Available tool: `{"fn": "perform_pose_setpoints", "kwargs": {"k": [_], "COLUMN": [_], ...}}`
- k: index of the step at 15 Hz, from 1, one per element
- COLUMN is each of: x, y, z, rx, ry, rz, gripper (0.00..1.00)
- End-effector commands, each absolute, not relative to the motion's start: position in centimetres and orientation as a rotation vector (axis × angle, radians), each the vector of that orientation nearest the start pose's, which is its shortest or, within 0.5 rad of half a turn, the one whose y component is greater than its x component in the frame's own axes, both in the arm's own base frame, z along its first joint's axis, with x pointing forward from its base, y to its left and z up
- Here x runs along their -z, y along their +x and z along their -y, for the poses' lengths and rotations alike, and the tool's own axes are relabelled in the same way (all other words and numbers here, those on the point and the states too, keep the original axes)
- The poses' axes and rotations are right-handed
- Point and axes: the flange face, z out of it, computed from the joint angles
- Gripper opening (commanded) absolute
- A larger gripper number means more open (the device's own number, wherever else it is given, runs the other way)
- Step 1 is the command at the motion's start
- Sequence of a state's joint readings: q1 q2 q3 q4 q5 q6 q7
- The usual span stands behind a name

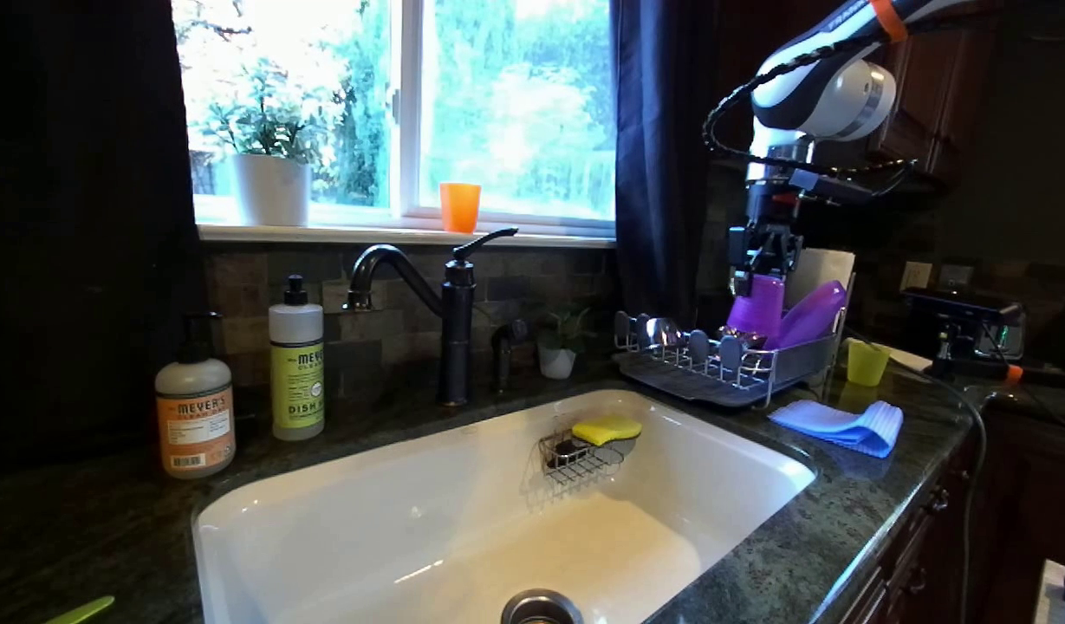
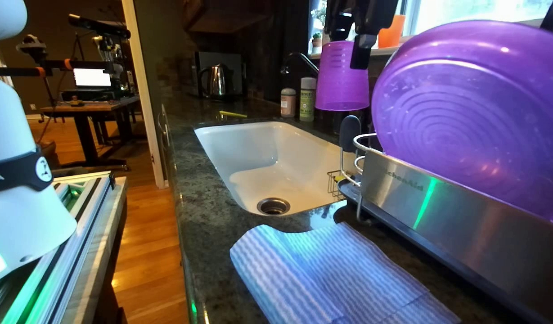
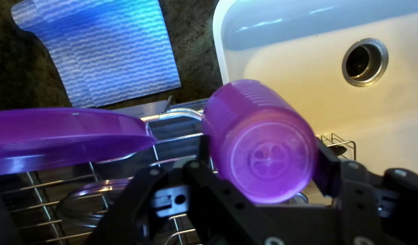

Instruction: Put the purple cup on the drying rack

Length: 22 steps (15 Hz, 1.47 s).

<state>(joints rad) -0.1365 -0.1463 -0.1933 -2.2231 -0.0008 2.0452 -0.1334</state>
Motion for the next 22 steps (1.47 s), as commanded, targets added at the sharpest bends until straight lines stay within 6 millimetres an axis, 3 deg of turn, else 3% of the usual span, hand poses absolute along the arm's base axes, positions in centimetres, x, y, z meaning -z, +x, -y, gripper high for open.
{"fn": "perform_pose_setpoints", "kwargs": {"k": [1,8,13,17,22], "x": [-42.4,-41.0,-40.5,-39.4,-38.0], "y": [48.7,50.8,51.5,51.6,51.2], "z": [16.8,15.8,13.8,12.6,13.0], "rx": [-0.060,-0.092,-0.121,-0.159,-0.210], "ry": [-3.099,-3.105,-3.117,-3.113,-3.111], "rz": [-0.261,-0.191,-0.109,-0.083,-0.107], "gripper": [0.45,0.45,0.45,0.45,0.45]}}
